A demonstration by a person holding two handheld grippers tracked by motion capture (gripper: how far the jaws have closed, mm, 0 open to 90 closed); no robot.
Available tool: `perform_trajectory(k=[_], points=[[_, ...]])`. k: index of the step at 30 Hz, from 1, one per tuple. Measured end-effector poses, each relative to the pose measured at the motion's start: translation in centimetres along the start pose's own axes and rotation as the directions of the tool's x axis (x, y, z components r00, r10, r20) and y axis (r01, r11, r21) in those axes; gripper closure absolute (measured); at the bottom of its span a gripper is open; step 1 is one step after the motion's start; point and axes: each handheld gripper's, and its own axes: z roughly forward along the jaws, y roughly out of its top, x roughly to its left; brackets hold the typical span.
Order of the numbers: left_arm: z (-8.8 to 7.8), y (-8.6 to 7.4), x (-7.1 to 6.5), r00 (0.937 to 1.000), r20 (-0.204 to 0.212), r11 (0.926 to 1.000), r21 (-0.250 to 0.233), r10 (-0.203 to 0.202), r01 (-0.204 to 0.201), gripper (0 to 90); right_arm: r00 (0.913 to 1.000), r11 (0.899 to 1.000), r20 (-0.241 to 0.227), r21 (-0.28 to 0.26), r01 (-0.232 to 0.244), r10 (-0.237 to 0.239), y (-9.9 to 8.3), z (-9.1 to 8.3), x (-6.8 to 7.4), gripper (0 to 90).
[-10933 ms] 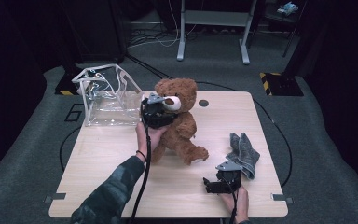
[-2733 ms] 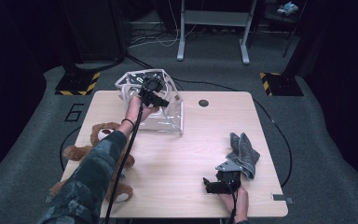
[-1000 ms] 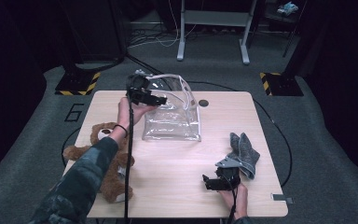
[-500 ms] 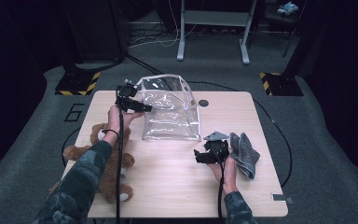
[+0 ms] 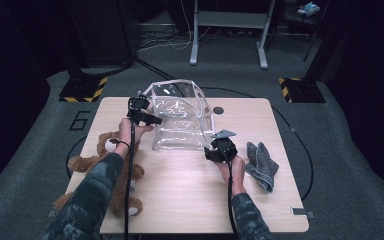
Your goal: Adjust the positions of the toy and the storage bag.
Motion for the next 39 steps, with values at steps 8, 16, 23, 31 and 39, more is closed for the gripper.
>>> perform_trajectory(k=[8, 16, 23, 31, 39], points=[[0.7, -0.2, -0.5, 0.9991, -0.043, 0.9997, 0.023, 0.004, -0.003, 81.4, 0.9993, 1.000, 0.031, 0.006, 0.021, -0.022, 1.0, 1.2, 0.7, 67.2], [0.6, -0.5, -0.6, 0.9986, -0.049, 0.9998, -0.001, -0.018, 0.018, 87.3, 0.9973, 0.999, 0.065, -0.003, 0.034, -0.034, 1.0, 1.1, 1.0, 84.7], [-0.3, -1.6, -1.4, 0.9995, -0.028, 0.9999, -0.001, 0.013, -0.013, 87.4, 0.9982, 1.000, 0.054, -0.009, 0.027, -0.027, 0.4, 0.3, 0.8, 87.5], [-1.4, -3.2, -2.9, 0.9992, 0.015, 0.9992, -0.014, 0.037, -0.037, 87.4, 0.9996, 0.999, 0.016, -0.027, -0.021, 0.021, -1.4, -1.8, 0.2, 87.6], [-2.0, -4.8, -3.7, 0.9972, 0.057, 0.9988, -0.014, 0.048, -0.047, 87.3, 0.9998, 1.000, -0.006, -0.025, -0.017, 0.017, -3.1, -3.8, 0.6, 87.7]])
